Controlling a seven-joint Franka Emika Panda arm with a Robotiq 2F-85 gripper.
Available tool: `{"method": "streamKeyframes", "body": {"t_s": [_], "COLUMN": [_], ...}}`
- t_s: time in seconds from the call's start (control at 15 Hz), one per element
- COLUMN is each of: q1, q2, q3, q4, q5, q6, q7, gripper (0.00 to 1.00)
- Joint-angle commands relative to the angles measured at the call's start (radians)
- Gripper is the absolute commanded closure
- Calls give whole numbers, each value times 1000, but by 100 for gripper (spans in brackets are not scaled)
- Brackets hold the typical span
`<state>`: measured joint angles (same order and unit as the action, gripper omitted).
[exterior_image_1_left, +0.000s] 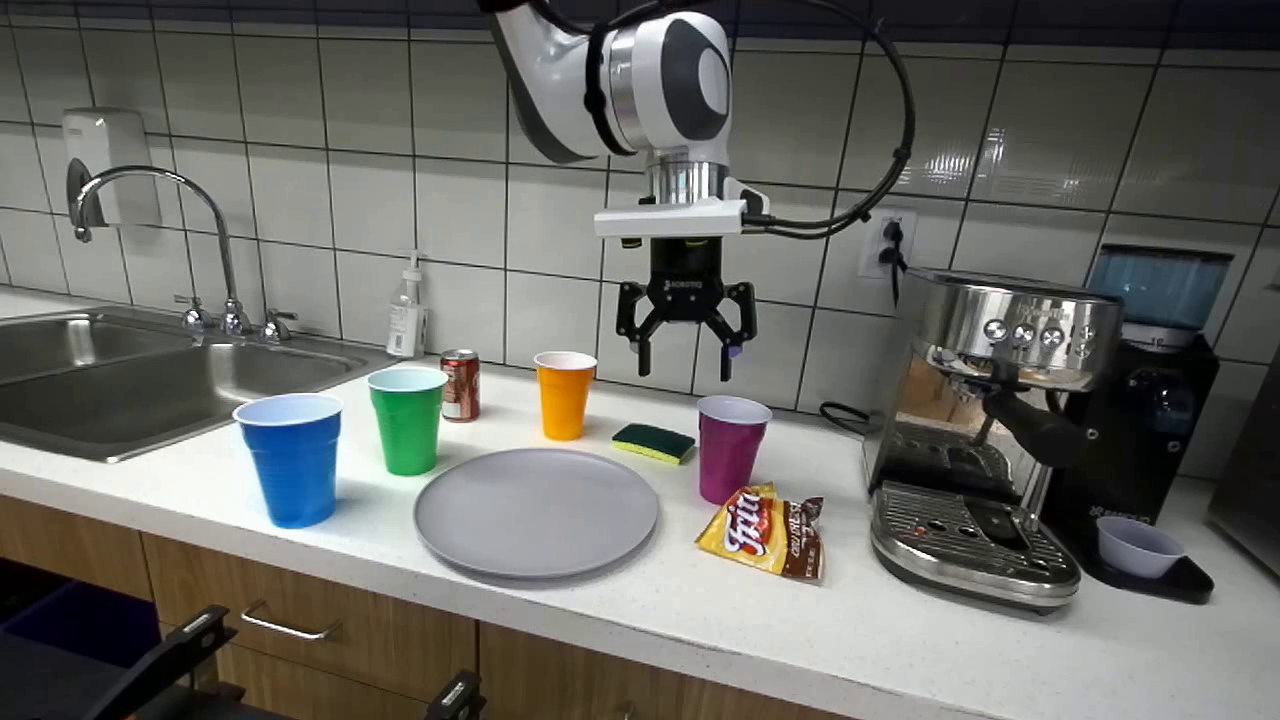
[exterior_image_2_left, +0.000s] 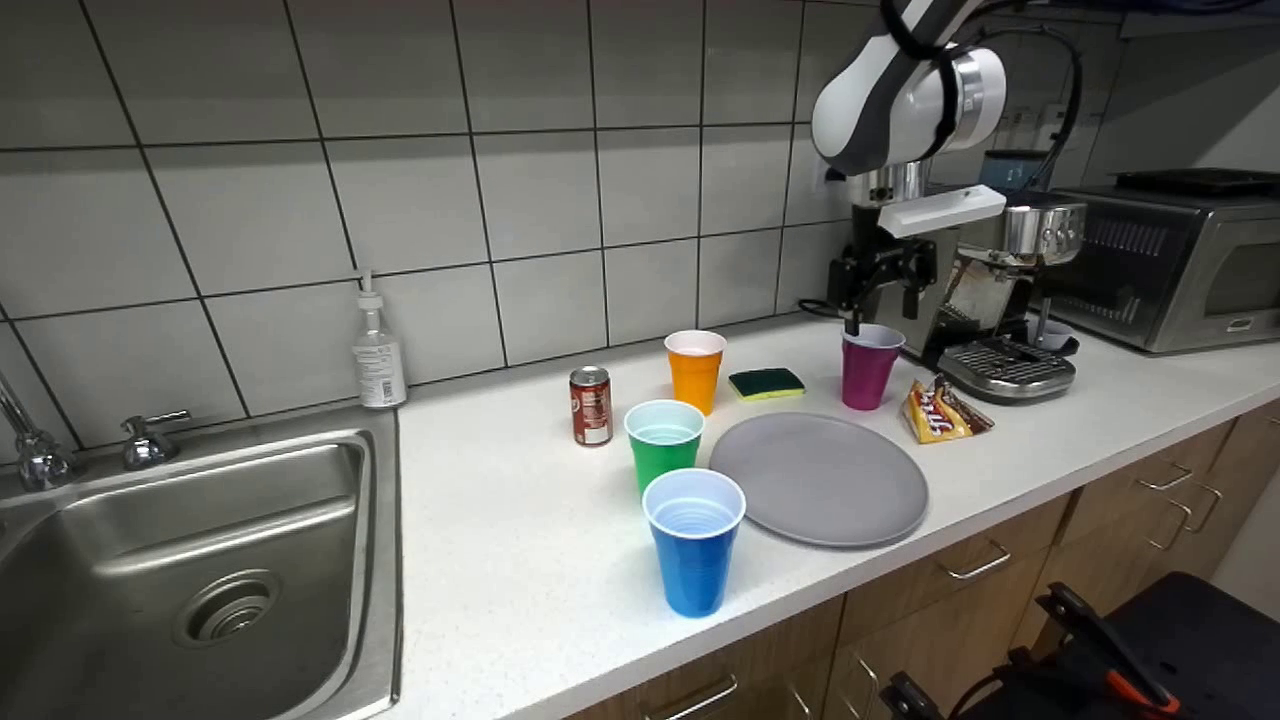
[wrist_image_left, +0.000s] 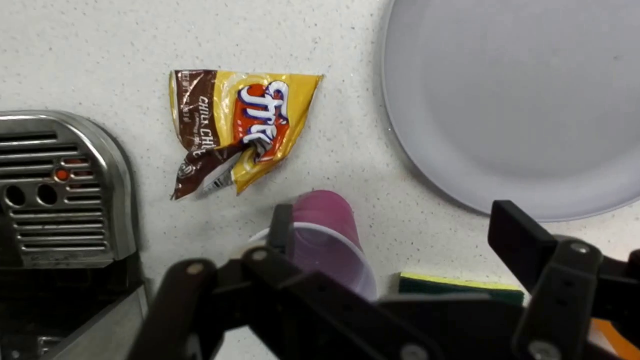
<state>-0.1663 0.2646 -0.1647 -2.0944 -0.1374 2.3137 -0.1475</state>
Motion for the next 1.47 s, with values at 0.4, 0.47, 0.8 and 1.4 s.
{"method": "streamKeyframes", "body": {"t_s": [0.4, 0.47, 0.8, 1.4], "q1": [-19, -20, -24, -33], "q2": [217, 230, 274, 316], "q3": [35, 38, 51, 51], "q4": [276, 291, 357, 404], "q5": [18, 17, 22, 24], "q6": [-118, -126, -200, -273], "q7": [-78, -83, -114, -117], "gripper": [0, 0, 0, 0]}}
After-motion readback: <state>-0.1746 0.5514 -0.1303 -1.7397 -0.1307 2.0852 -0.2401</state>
